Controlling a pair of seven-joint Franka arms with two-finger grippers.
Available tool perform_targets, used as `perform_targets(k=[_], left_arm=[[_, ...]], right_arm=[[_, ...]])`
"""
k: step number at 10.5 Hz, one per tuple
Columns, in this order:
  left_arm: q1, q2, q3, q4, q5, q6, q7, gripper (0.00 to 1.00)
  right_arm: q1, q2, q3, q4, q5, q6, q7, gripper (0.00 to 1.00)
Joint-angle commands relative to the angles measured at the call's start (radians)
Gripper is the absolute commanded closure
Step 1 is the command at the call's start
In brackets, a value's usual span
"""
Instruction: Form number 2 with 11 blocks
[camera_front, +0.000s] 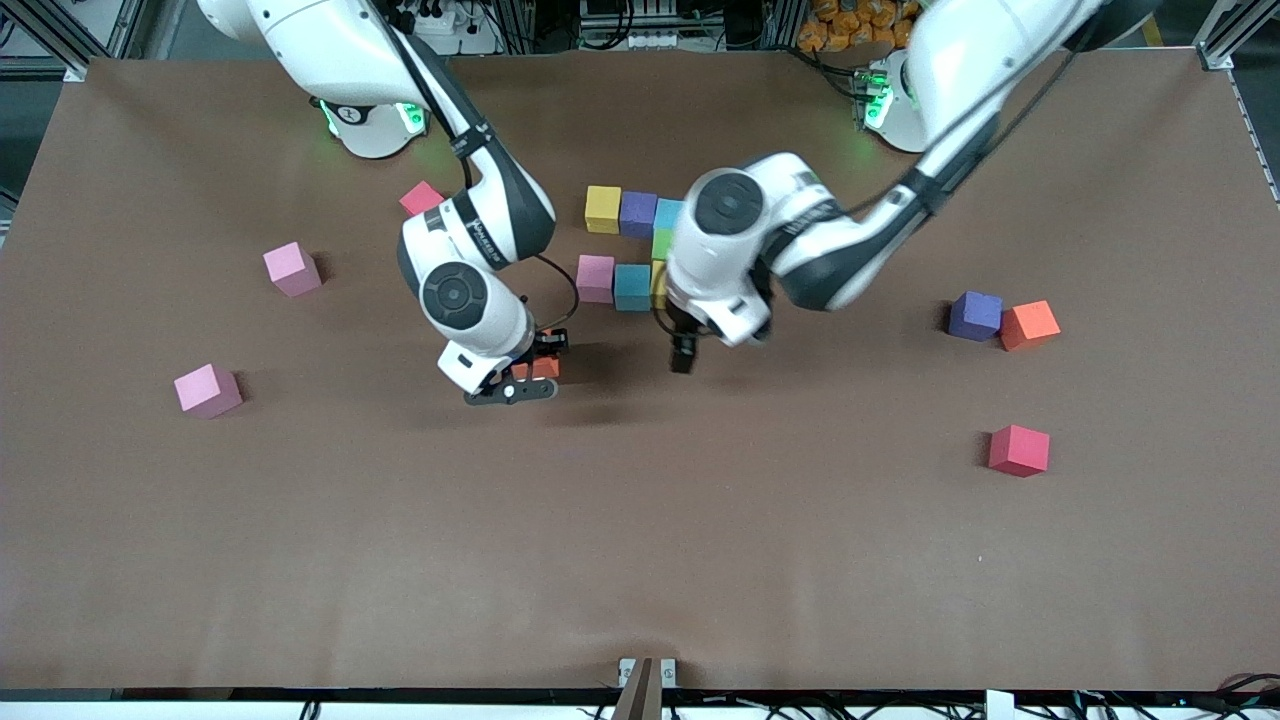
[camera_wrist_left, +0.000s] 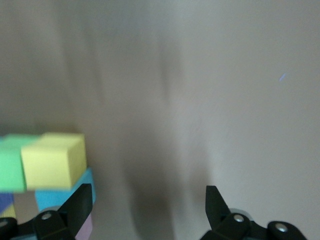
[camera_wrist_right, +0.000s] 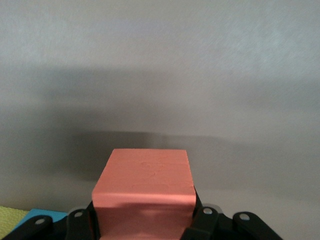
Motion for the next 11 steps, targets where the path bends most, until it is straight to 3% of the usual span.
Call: perform_targets(k=[1, 7, 11], left_arm=[[0.126, -0.017, -0.035, -0.028, 0.009, -0.070, 0.187, 0.00], [0.402, -0.016, -0.032, -0.027, -0.033, -0.191, 0.788, 0.00], [0.546, -0.019, -0.031, -0.018, -0.021, -0.237, 1.135, 0.00]], right_arm=[[0.049, 0.034, -0.008, 0.003, 0.017, 0.033, 0.110, 1.00], [0.164, 0.092, -0.008, 0.009, 0.017, 0.085, 0.302, 1.00], [0.190, 0.094, -0.008, -0.005, 0.006, 0.087, 0.307, 1.00]])
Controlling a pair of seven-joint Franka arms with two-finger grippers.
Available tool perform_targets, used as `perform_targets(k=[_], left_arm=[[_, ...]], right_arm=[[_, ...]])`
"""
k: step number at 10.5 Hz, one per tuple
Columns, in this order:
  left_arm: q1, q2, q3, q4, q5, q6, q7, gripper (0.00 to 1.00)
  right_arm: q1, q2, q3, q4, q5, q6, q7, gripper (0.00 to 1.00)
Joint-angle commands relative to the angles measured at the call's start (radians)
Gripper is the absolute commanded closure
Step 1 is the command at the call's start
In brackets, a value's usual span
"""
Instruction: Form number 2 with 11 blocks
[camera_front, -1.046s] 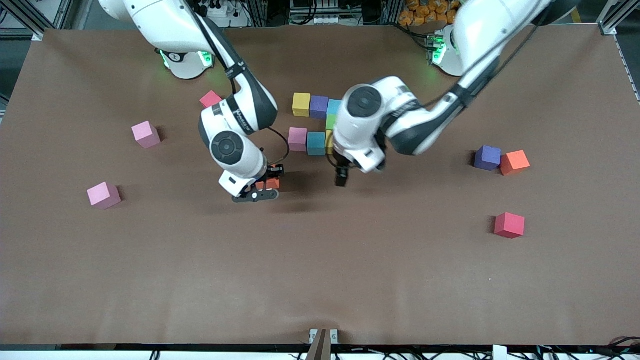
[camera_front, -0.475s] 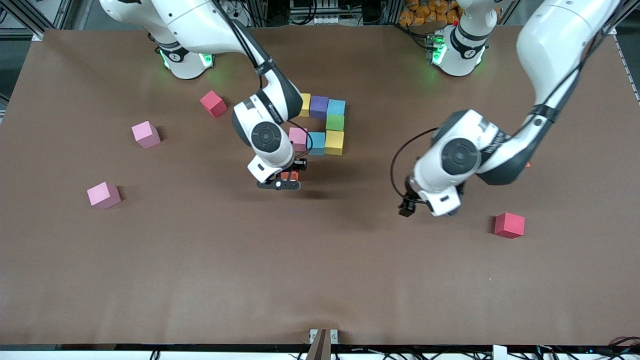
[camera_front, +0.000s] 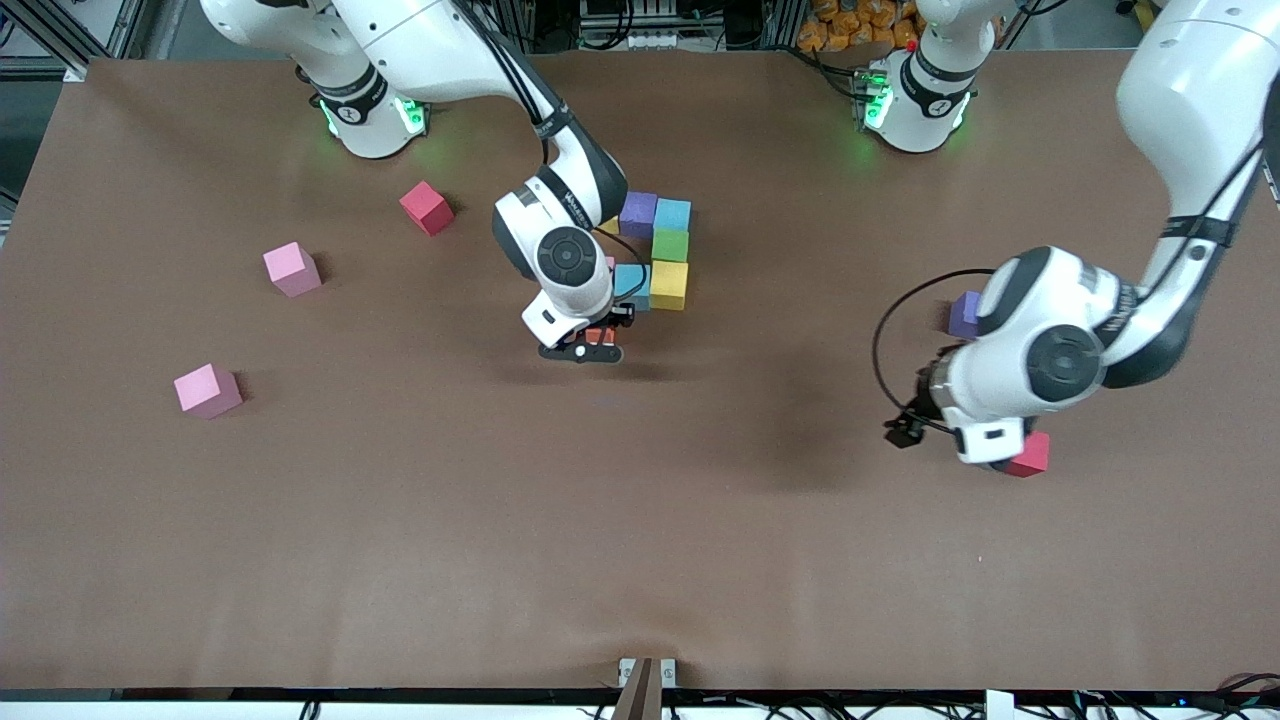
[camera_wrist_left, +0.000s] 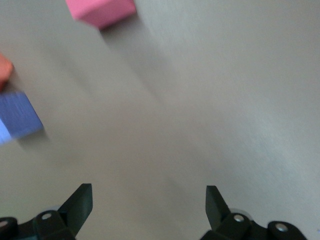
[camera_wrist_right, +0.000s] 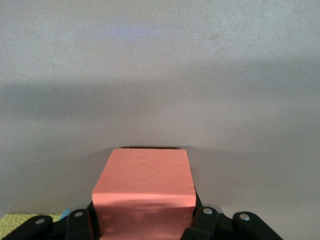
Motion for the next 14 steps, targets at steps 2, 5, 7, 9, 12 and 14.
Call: perform_targets(k=[2, 5, 7, 9, 12, 14], left_arm=[[0.056, -0.002, 0.030, 0.011, -0.001, -0.022, 0.212, 0.00], [0.045, 0.026, 0.101, 0.070, 0.000, -0.018, 0.378, 0.00], [0.034, 0.041, 0.121, 0.097, 0.001, -0.013, 0.456, 0.00], [0.016, 0.041, 0.147, 0.099, 0.030, -0.007, 0.534, 0.00], [0.016, 0.058, 0.150, 0.105, 0.042, 0.027, 0.632, 0.00], [0.016, 0.061, 0.171, 0.105, 0.046, 0.027, 0.735, 0.00]], right_arm=[[0.010, 0.003, -0.008, -0.036, 0.000, 0.043, -0.005, 1.00], [0.010, -0.002, -0.008, -0.063, -0.003, 0.073, -0.008, 1.00], [0.010, -0.008, -0.008, -0.069, -0.003, 0.068, -0.015, 1.00], [0.011, -0.014, -0.008, -0.081, -0.003, 0.068, -0.038, 1.00], [0.011, -0.028, -0.008, -0.090, -0.003, 0.061, -0.051, 1.00], [0.011, -0.039, -0.008, -0.087, -0.003, 0.044, -0.051, 1.00]])
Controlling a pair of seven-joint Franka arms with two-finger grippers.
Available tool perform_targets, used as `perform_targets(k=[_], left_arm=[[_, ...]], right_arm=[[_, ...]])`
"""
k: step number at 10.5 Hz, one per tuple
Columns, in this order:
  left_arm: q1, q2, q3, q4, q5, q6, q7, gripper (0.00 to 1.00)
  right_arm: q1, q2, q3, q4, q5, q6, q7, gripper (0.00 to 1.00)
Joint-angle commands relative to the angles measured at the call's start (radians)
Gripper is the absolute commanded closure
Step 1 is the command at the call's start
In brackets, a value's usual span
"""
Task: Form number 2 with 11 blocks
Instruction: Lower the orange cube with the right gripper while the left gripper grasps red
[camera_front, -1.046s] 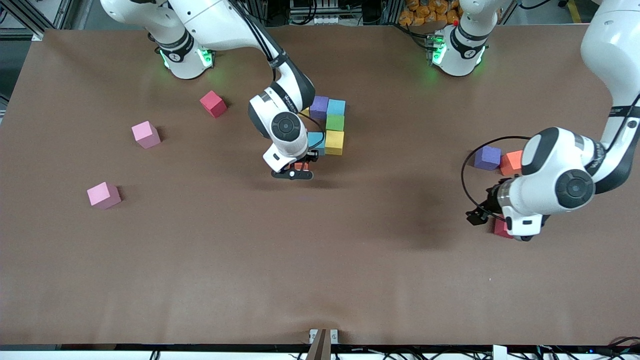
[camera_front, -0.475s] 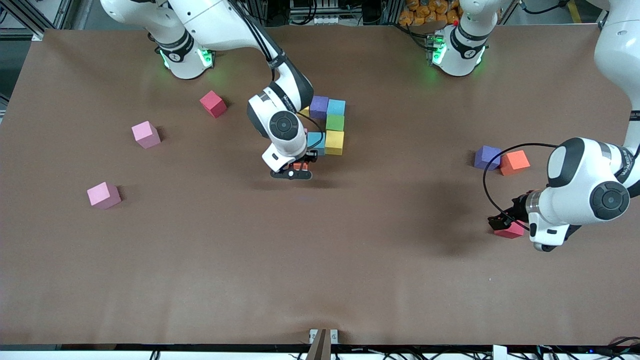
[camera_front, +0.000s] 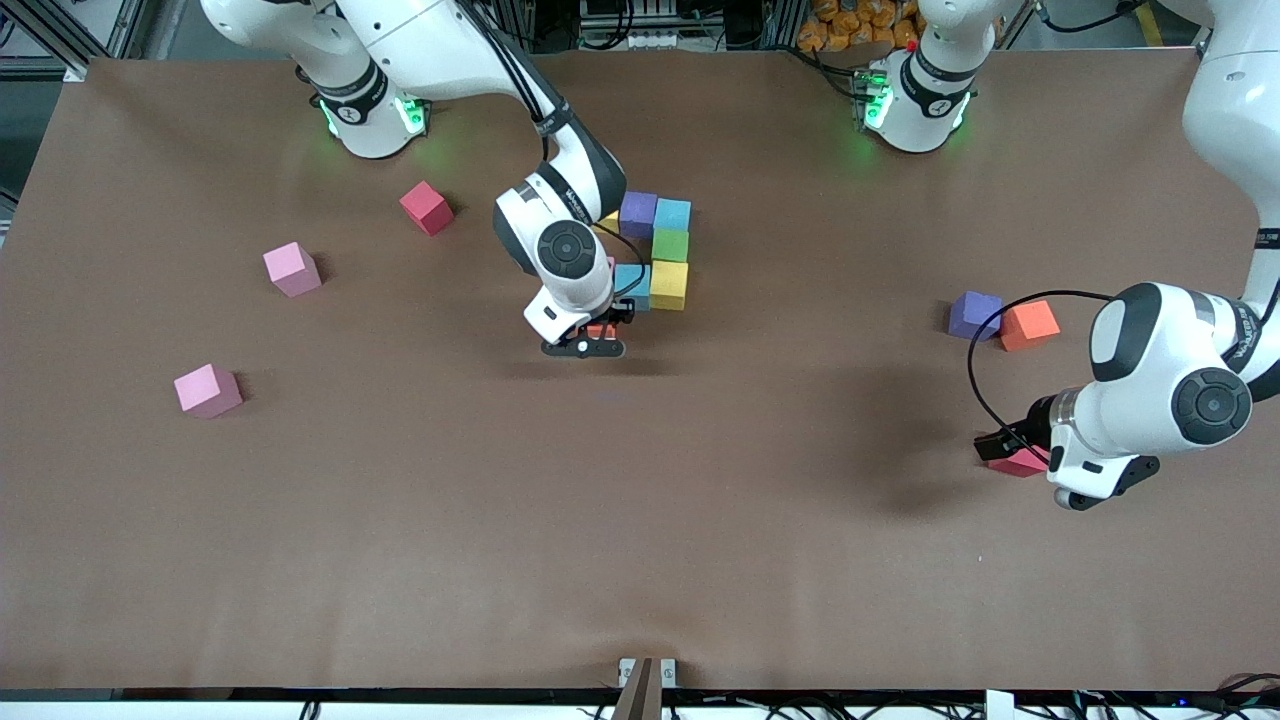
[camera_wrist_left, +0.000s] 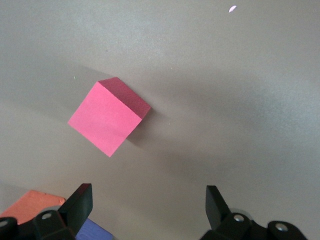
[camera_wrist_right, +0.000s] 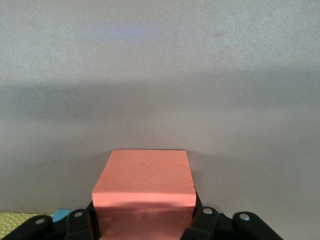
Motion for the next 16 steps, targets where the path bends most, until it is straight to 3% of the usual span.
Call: perform_targets(k=[1, 3, 5, 11, 12, 13, 14, 16], left_arm=[[-0.006, 0.011, 0.024, 0.022, 0.055, 0.004, 0.144, 0.00], [0.002, 0.011, 0.026, 0.022, 0.098, 0.004, 0.220, 0.00], [0.002, 0.014, 0.071, 0.020, 0.092, 0.031, 0.246, 0.00], [0.049, 0.045, 0.076, 0.016, 0.081, 0.107, 0.375, 0.00], [0.046, 0.045, 0.076, 0.014, 0.080, 0.107, 0.369, 0.00], [0.045, 0.045, 0.076, 0.014, 0.080, 0.107, 0.371, 0.00], [0.037, 0.048, 0.076, 0.014, 0.063, 0.107, 0.368, 0.00], [0.029, 0.061, 0.076, 0.013, 0.055, 0.108, 0.378, 0.00]], right_arm=[[0.011, -0.033, -0.007, -0.045, -0.002, -0.022, -0.015, 1.00], [0.014, -0.033, -0.007, -0.045, -0.002, -0.023, -0.013, 1.00], [0.016, -0.031, -0.007, -0.045, -0.002, -0.023, -0.013, 1.00], [0.025, -0.029, -0.007, -0.045, -0.002, -0.023, -0.002, 1.00], [0.028, -0.029, -0.009, -0.045, -0.004, -0.022, -0.002, 0.82], [0.037, -0.029, -0.012, -0.045, -0.007, -0.020, -0.001, 0.27], [0.040, -0.029, -0.013, -0.045, -0.013, -0.020, -0.001, 0.00], [0.040, -0.031, -0.012, -0.043, -0.038, -0.022, -0.001, 0.00]])
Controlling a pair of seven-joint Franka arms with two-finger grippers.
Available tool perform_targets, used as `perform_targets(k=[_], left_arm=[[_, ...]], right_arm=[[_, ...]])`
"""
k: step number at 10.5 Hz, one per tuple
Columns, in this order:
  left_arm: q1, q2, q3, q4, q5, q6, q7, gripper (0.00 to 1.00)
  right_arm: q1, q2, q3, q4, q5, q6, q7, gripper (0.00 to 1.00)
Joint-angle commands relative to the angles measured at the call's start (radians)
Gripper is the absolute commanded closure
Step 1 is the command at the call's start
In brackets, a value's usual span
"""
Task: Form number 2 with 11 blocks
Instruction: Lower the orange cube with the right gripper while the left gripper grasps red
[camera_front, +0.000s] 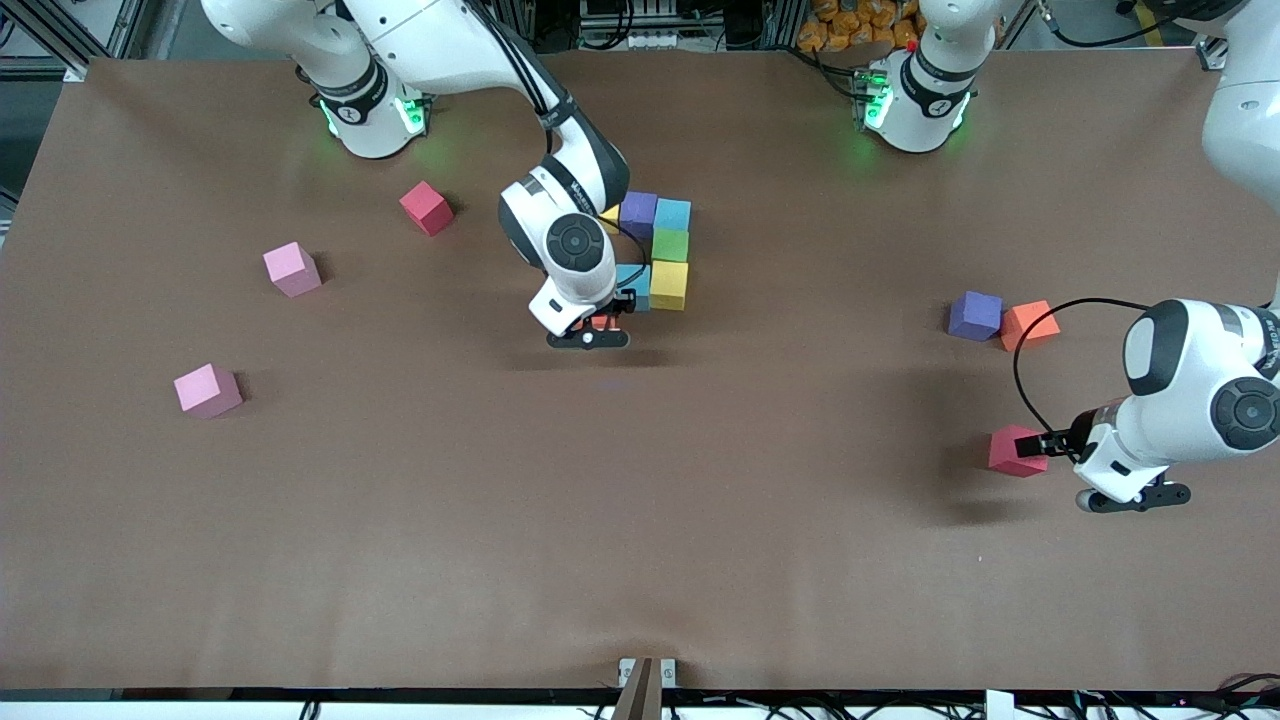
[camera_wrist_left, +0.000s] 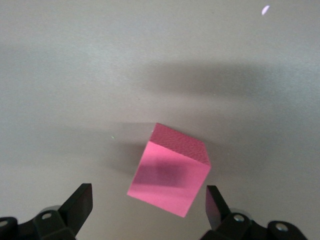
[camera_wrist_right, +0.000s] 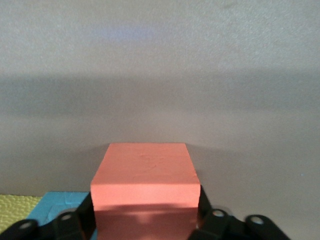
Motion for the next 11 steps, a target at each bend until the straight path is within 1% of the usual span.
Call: perform_targets(k=[1, 4, 7, 9, 11], left_arm=[[-0.001, 0.020, -0.004, 0.003, -0.013, 0.012, 0.020, 0.00], [-0.002, 0.029, -0.004, 0.001, -0.012, 0.012, 0.023, 0.00], [-0.002, 0.044, -0.004, -0.004, -0.009, 0.012, 0.023, 0.00], [-0.002, 0.049, -0.002, -0.008, -0.004, 0.012, 0.023, 0.00], [-0.001, 0.061, -0.002, -0.008, -0.006, 0.012, 0.022, 0.00]], right_arm=[[0.013, -0.026, -0.012, -0.023, -0.022, -0.001, 0.006, 0.00], [0.007, -0.041, -0.014, -0.020, -0.022, -0.003, 0.006, 0.00], [-0.004, -0.082, -0.014, -0.019, -0.022, -0.018, 0.007, 0.00], [-0.041, -0.134, -0.014, -0.019, -0.022, -0.062, 0.009, 0.00], [-0.134, -0.196, -0.013, -0.019, -0.022, -0.150, -0.019, 0.00]])
